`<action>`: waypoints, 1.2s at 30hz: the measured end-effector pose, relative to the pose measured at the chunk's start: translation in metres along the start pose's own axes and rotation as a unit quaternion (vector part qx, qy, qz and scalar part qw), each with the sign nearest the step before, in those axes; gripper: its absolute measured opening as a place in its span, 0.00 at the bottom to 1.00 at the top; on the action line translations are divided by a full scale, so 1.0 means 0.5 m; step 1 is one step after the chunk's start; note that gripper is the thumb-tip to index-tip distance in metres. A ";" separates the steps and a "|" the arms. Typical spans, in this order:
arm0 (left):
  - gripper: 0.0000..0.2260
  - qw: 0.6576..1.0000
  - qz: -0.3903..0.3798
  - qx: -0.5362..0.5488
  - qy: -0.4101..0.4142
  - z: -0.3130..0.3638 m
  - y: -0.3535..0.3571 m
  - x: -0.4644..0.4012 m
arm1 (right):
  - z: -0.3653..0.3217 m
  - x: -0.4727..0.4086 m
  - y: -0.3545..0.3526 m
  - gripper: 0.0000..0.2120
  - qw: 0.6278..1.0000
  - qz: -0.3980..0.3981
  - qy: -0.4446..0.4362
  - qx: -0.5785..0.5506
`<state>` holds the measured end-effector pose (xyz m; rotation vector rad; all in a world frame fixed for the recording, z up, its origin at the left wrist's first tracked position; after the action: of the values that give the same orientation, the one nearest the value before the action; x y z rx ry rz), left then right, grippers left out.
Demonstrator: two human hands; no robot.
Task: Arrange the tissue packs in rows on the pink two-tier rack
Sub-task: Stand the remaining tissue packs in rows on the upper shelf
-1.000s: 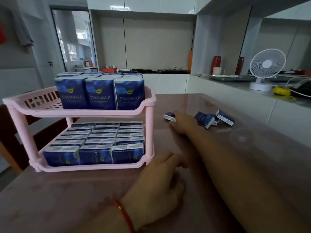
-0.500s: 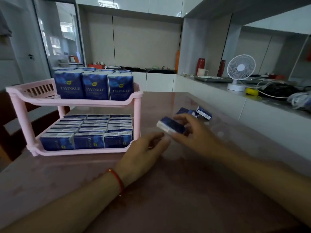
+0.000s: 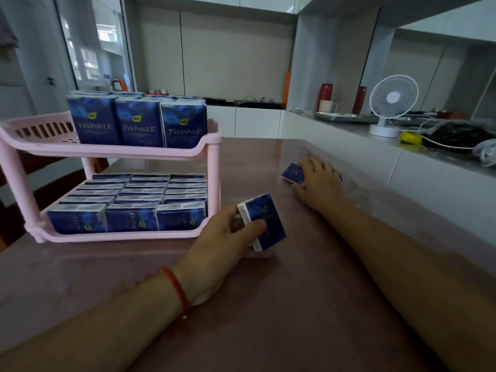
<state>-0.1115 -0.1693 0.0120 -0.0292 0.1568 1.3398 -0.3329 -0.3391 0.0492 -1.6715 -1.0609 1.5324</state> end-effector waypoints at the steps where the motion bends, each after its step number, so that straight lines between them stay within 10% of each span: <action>1: 0.15 1.000 -0.002 0.001 0.002 -0.001 0.000 -0.001 | 0.008 -0.013 0.008 0.28 1.000 0.016 0.006 0.002; 11: 0.15 1.000 -0.007 -0.017 0.018 -0.003 -0.002 -0.005 | 0.011 0.003 -0.028 0.15 0.974 0.093 0.015 -0.206; 16: 0.12 0.999 -0.008 -0.022 0.032 0.009 0.002 0.002 | -0.024 0.075 -0.058 0.17 0.790 -0.066 0.148 -0.592; 20: 0.12 0.999 -0.001 -0.037 0.036 0.012 0.002 0.010 | -0.088 0.160 -0.144 0.18 0.744 -0.140 0.057 -0.650; 30: 0.23 0.999 -0.017 -0.037 0.026 0.017 0.004 0.016 | -0.180 0.274 -0.195 0.23 0.858 -0.137 -0.131 -0.478; 36: 0.24 0.965 -0.006 -0.238 0.115 0.039 0.001 0.024 | -0.200 0.276 -0.199 0.30 0.904 -0.050 -0.195 -0.377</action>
<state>-0.1076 -0.1552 0.0298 -0.5914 0.0264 1.3339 -0.2482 -0.1635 0.0814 -1.7585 -2.1293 1.5170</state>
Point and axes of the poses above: each hand's wrist, its own x-axis away from the middle knuckle, its own y-axis out of the palm, z = x × y, the point moved 10 cm from there along -x, towards the middle knuckle, and after that the axes turned 6 degrees about -x, right-handed, at the moved point
